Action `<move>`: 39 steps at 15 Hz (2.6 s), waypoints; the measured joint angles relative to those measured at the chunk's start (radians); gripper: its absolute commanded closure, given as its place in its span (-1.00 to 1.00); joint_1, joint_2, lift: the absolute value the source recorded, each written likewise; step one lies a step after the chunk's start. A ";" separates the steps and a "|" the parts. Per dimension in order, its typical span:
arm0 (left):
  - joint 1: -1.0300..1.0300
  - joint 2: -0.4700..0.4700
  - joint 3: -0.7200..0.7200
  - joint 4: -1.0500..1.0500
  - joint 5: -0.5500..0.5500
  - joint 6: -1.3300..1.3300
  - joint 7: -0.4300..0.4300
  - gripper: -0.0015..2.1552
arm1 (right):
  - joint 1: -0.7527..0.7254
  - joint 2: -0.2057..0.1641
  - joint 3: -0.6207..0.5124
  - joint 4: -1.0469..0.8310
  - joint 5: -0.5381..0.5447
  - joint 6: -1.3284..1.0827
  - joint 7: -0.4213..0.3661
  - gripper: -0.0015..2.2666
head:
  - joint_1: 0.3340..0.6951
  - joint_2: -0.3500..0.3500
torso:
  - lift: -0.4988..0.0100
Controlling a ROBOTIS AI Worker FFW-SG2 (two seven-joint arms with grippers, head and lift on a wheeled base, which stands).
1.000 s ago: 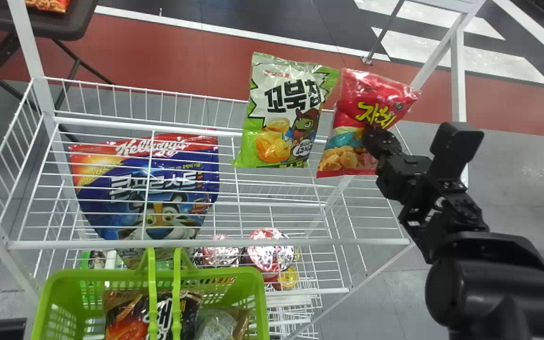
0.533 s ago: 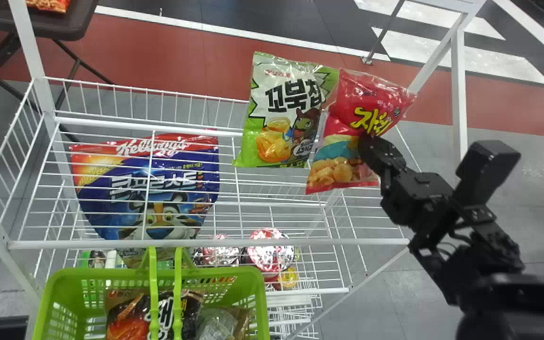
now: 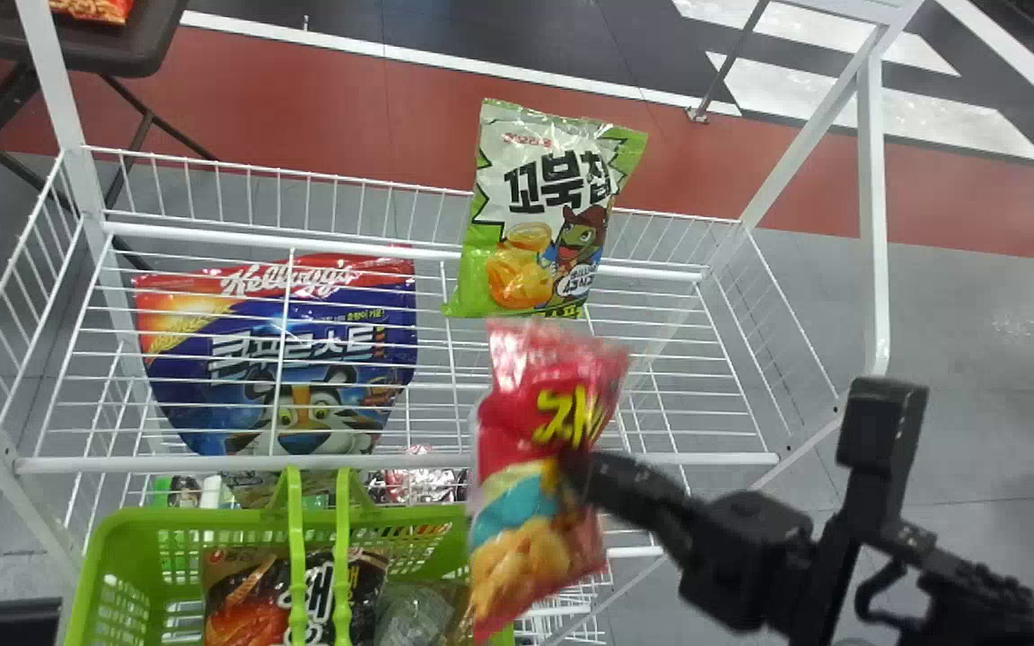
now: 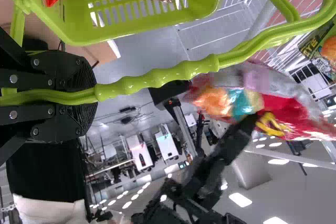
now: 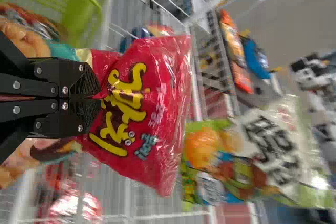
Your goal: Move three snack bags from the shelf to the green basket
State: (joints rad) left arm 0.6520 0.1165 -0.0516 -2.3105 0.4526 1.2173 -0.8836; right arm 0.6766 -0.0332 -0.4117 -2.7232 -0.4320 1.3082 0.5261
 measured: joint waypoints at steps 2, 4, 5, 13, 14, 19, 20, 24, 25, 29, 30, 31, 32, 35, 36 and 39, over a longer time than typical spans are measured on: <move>0.000 0.000 0.001 -0.001 0.000 0.000 -0.003 0.99 | 0.014 0.002 0.031 -0.005 -0.005 0.116 -0.003 0.98 | 1.00 -1.00 | 0.77; 0.000 0.000 -0.001 -0.002 0.001 0.000 -0.004 0.99 | 0.026 0.001 0.076 0.036 0.004 0.137 -0.005 0.98 | 1.00 -1.00 | 0.77; 0.001 0.000 -0.003 -0.005 0.001 0.000 -0.004 0.99 | 0.028 0.000 0.098 0.069 0.005 0.128 -0.005 0.98 | 1.00 -1.00 | 0.77; 0.013 0.000 -0.010 -0.017 -0.003 0.000 -0.006 0.99 | -0.033 -0.015 0.229 0.303 0.023 -0.016 -0.016 0.72 | 1.00 -1.00 | 0.77; 0.013 0.000 -0.009 -0.017 -0.003 0.000 -0.006 0.99 | -0.038 -0.016 0.232 0.307 0.041 -0.015 -0.034 0.34 | 1.00 -1.00 | 0.77; 0.008 0.000 -0.010 -0.015 -0.003 0.000 -0.001 0.99 | -0.059 -0.023 0.213 0.273 0.090 0.143 -0.072 -0.99 | 1.00 -1.00 | 0.77; 0.005 0.000 -0.011 -0.013 -0.003 0.000 0.000 0.99 | -0.049 -0.023 0.215 0.241 0.107 0.150 -0.087 -0.98 | 1.00 -1.00 | 0.77; -0.001 0.000 -0.010 -0.006 -0.002 0.001 -0.001 0.99 | 0.028 -0.024 0.241 0.123 0.182 -0.088 -0.122 -0.96 | 1.00 -1.00 | 0.77; -0.002 0.000 -0.010 -0.004 -0.002 0.001 -0.001 0.99 | 0.045 -0.024 0.241 0.113 0.185 -0.183 -0.119 -0.96 | 1.00 -1.00 | 0.77; -0.009 0.000 -0.015 0.005 0.000 0.000 -0.001 0.99 | 0.128 -0.022 0.271 0.156 0.218 -0.806 -0.098 -0.96 | 1.00 -1.00 | 0.77; -0.013 0.001 -0.020 0.009 0.000 0.000 0.001 0.99 | 0.157 -0.022 0.292 0.187 0.240 -0.985 -0.116 -0.96 | 1.00 -1.00 | 0.77; -0.017 0.004 -0.023 0.011 0.000 0.000 0.002 0.99 | 0.183 -0.021 0.306 0.206 0.251 -1.093 -0.137 -0.96 | 1.00 -1.00 | 0.77; -0.022 0.006 -0.026 0.015 0.000 0.000 0.003 0.99 | 0.213 -0.020 0.317 0.223 0.257 -1.174 -0.162 -0.96 | 1.00 -1.00 | 0.77; -0.036 0.015 -0.029 0.026 0.004 0.003 0.008 0.99 | 0.288 -0.004 0.325 0.278 0.253 -1.271 -0.184 -0.96 | 1.00 -1.00 | 0.77; -0.038 0.019 -0.030 0.029 0.007 0.004 0.008 0.99 | 0.308 0.001 0.325 0.301 0.252 -1.282 -0.186 -0.96 | 1.00 -1.00 | 0.77; -0.040 0.024 -0.021 0.035 0.019 0.003 0.007 0.99 | 0.340 0.017 0.310 0.351 0.241 -1.278 -0.200 -0.96 | 1.00 -1.00 | 0.77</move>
State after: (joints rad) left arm 0.6115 0.1407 -0.0725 -2.2760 0.4718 1.2207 -0.8767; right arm 1.0170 -0.0157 -0.1016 -2.3720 -0.1912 0.0300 0.3260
